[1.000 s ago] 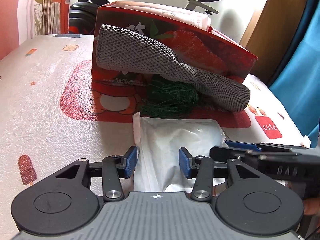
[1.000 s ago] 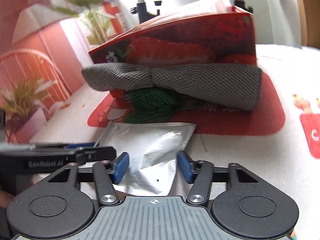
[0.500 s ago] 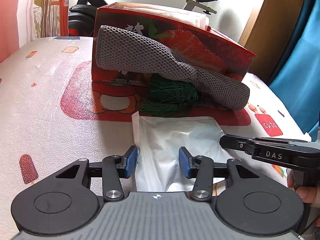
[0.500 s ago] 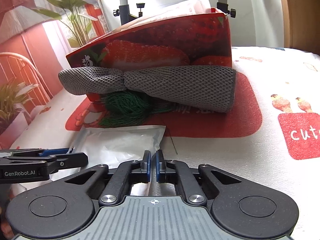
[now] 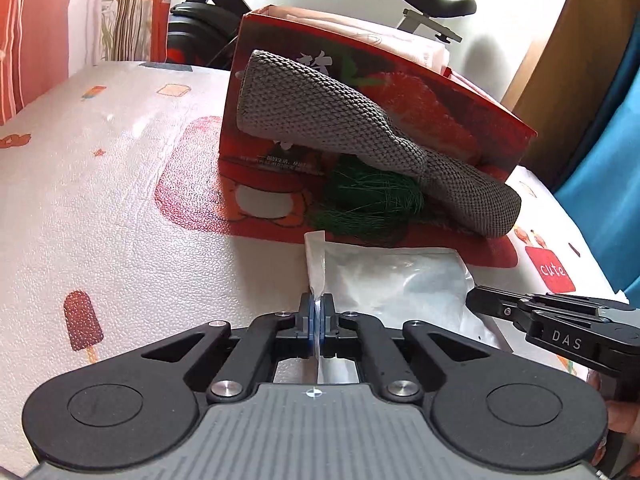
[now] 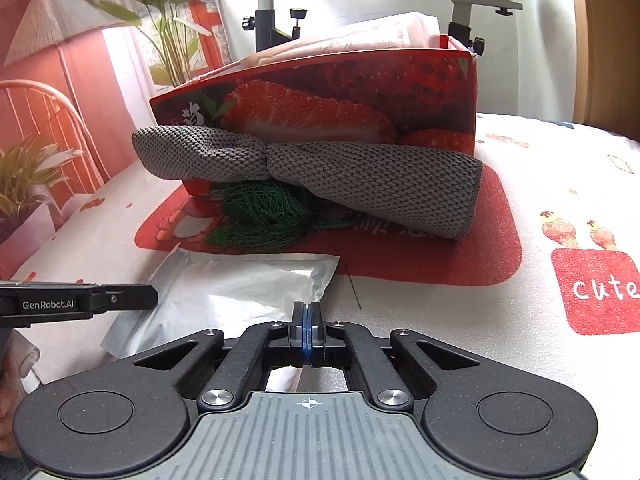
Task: Organize soft objects
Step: 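Close the left gripper on the silver foil bag edge and lift it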
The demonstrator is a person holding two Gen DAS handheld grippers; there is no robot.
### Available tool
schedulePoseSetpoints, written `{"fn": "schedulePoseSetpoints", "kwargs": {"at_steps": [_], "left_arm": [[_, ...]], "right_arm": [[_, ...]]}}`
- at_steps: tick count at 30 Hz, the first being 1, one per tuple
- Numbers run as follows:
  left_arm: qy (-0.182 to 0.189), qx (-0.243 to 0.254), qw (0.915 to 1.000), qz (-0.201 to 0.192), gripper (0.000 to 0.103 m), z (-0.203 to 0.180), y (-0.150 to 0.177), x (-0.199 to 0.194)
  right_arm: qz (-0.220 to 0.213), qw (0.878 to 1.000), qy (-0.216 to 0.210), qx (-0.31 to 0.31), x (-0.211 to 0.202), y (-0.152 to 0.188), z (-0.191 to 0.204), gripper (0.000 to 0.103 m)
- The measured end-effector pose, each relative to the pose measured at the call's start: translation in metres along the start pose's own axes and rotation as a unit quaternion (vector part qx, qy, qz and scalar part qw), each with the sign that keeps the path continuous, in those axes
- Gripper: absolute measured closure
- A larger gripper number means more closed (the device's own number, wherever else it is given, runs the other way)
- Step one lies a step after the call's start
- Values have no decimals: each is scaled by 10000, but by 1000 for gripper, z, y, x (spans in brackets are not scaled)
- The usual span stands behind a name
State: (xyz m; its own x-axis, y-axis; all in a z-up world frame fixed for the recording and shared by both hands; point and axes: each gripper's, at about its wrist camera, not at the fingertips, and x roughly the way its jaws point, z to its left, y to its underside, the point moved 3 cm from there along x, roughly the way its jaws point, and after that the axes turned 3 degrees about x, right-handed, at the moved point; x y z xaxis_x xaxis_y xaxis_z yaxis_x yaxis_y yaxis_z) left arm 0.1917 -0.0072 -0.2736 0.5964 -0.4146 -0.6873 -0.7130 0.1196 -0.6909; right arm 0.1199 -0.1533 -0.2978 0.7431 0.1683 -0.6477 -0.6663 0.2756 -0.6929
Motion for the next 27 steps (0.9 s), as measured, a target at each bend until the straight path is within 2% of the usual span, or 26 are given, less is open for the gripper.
{"fn": "schedulePoseSetpoints", "kwargs": {"at_steps": [6,13,27], "left_arm": [[119,38,9997,-191,100,-1,-1,-11],[35,255,9984,-500,100,-14,-9,-29],[137,450,9925,-1124,100,-30,-38,-58]], "right_arm": [[-92,9999,-40,-19,-7,0,2,103],[-405,9991,-108,-78,-24,-9,6,103],[-982,9945,-155,-329,-56,-40,16,103]]}}
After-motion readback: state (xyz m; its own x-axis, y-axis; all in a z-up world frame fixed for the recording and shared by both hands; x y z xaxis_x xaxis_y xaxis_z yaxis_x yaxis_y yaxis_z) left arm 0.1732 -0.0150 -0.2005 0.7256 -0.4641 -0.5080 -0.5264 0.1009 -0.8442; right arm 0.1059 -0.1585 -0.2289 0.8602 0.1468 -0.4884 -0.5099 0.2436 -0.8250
